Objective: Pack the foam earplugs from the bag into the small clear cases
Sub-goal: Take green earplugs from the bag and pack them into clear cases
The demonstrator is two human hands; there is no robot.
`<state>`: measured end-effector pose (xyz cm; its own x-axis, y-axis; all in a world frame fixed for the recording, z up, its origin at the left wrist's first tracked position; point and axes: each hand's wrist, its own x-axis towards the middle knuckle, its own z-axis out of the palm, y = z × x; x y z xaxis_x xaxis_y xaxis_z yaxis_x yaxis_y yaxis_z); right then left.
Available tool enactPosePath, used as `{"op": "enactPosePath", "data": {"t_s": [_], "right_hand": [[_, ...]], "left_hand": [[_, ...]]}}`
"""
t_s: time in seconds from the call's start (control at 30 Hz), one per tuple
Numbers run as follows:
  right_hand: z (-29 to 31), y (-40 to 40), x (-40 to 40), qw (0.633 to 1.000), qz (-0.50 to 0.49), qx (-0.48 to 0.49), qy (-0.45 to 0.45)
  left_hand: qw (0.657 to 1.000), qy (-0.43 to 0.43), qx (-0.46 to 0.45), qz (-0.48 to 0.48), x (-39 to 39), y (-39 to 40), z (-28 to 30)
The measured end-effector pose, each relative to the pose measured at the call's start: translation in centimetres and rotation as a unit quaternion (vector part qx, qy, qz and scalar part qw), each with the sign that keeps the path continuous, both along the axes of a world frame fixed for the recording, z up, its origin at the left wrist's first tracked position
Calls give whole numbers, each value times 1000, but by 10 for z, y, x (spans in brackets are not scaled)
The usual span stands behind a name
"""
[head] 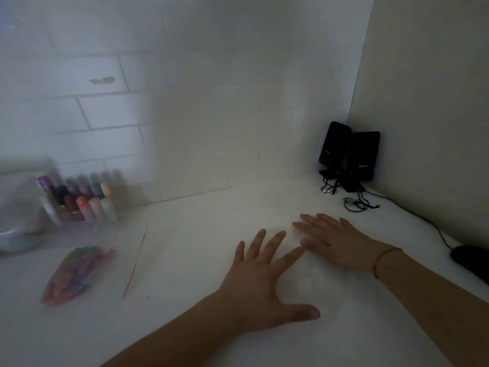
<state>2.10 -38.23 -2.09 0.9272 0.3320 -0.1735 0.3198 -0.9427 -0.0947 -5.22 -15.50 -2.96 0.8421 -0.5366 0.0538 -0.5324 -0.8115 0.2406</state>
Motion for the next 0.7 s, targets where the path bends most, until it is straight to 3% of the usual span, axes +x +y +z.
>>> {"op": "enactPosePath", "data": {"t_s": [0.17,0.37,0.47,0.57,0.63,0.7], "right_hand": [[0,-25,-36,1000,-25,9,-4],[-1,-37,-47,994,-76,61,-48],[8,-23,-51,971,-92,153,-158],[23,14,-73,944,-65,240,-218],[28,46,-89,932,-28,261,-251],[28,78,-101,923,2,276,-268]], "left_hand": [[999,31,15,-20,8,-14,-8],[998,-37,-6,-59,-2,-24,-2],[991,-129,13,29,-3,16,14],[943,-271,45,187,-4,90,33],[919,-255,89,287,-9,137,44],[913,-180,113,347,-15,171,48]]}}
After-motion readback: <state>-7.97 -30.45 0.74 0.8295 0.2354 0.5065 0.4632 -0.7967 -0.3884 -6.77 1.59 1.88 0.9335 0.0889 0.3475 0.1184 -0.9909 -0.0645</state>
